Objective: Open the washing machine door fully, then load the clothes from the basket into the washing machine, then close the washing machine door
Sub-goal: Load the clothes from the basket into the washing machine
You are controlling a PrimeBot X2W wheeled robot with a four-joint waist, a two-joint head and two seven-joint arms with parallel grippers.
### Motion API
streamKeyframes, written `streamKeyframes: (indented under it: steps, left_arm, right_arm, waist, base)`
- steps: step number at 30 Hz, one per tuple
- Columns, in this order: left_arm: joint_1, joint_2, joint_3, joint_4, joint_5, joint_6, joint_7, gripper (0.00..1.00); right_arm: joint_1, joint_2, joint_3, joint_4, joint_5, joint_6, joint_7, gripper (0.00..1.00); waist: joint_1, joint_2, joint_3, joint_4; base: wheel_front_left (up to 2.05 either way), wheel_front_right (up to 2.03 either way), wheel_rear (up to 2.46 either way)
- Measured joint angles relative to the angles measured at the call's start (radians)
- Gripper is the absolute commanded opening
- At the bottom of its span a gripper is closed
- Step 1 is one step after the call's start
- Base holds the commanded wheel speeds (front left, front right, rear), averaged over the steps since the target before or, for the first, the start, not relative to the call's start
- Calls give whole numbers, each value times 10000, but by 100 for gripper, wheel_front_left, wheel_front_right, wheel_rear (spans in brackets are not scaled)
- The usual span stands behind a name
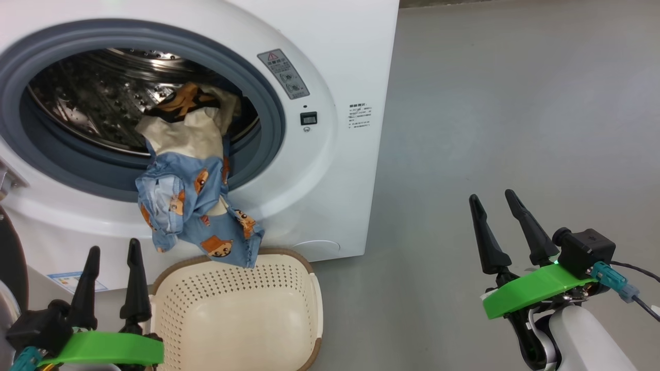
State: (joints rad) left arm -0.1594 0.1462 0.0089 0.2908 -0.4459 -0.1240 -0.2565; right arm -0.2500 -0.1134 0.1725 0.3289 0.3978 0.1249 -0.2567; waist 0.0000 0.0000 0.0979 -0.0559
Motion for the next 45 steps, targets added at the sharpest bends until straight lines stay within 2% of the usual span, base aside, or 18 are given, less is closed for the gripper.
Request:
streamKeyframes:
  steps: [6,16,22,27,33,45]
  left_arm:
    - [-1,-23,-15,215,-21,0,0,100]
    - [-292,136,-552,1737,-807,-31,639,100]
    - [-1305,539,-1302,2805,-1400,-33,732,100]
    - [-2329,654,-2031,3963,-1992,-44,731,100]
    - [-3705,1126,-2778,5457,-2700,-44,621,100]
    - [-5662,1680,-3873,6984,-3697,-44,541,100]
  right_arm:
    - [-5,2,111,4,0,0,0,100]
    - [-60,52,163,-46,-15,0,0,100]
    - [-146,182,140,-209,-224,0,0,100]
    - [-423,295,146,-326,-337,0,0,100]
    - [-759,499,59,-677,-483,0,0,100]
    - [-1060,566,-33,-1358,-625,0,0,100]
  waist:
    - [0,0,45,-60]
    - [0,1,431,-299]
    - [0,0,955,-457]
    - [0,1,1483,-615]
    - [0,1,2317,-924]
    - [0,1,3837,-1474]
  base:
    - [0,0,0]
    - [0,0,0]
    - [0,0,0]
    - [0,0,0]
    - [0,0,0]
    - [0,0,0]
